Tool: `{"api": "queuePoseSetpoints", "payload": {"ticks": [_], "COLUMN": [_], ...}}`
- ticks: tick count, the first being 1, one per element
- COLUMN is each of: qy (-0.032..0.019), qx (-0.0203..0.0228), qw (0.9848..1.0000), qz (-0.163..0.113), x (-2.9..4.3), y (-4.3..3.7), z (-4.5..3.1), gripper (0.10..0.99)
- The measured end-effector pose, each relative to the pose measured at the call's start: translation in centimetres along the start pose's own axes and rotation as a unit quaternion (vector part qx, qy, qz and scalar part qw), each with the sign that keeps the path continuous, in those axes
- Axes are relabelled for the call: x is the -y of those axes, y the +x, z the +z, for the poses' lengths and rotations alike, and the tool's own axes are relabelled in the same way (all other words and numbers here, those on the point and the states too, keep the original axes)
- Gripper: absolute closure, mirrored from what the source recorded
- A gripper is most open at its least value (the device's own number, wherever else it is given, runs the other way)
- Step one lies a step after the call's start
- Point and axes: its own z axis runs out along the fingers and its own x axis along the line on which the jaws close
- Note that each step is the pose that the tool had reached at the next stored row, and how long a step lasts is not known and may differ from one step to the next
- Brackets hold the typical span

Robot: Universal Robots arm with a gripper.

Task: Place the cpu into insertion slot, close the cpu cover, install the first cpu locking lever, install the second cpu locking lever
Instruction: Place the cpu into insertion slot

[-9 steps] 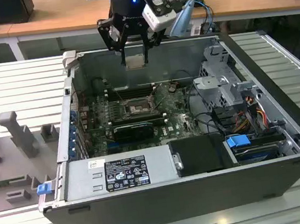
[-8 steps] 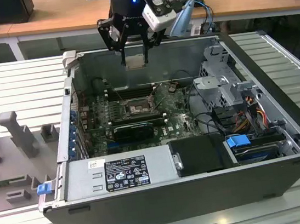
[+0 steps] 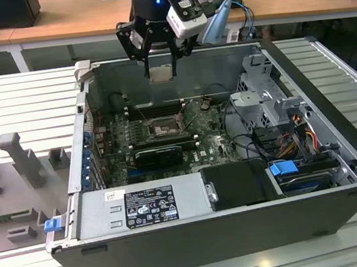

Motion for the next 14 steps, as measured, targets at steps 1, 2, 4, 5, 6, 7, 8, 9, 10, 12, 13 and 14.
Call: {"api": "queuePoseSetpoints", "payload": {"ticks": [1,2,4,5,6,7,8,9,10,12,13,14], "qy": [0.0,-0.0001,0.0,0.0,0.0,0.0,0.0,-0.0001,-0.0002,-0.0002,-0.0002,-0.0002], "qx": [0.0,0.0,-0.0001,0.0,0.0,0.0002,0.0002,0.0003,0.0004,0.0006,0.0006,0.0007], "qw": [1.0,1.0,1.0,1.0,1.0,1.0,1.0,1.0,1.0,1.0,1.0,1.0], "qz": [0.0,0.0,0.0,0.001,0.001,0.002,0.003,0.003,0.005,0.007,0.007,0.008], "x": [0.0,0.0,0.01,0.01,0.01,0.01,0.01,0.01,0.01,0.01,0.01,0.01], "y": [0.0,0.0,0.0,0.0,0.0,-0.01,-0.01,-0.01,-0.01,0.0,-0.01,-0.01], "z": [0.02,0.06,0.07,0.07,0.08,0.09,0.09,0.09,0.09,0.09,0.09,0.09], "gripper": [0.561,0.561,0.561,0.561,0.561,0.561,0.561,0.561,0.561,0.561,0.561,0.561]}}
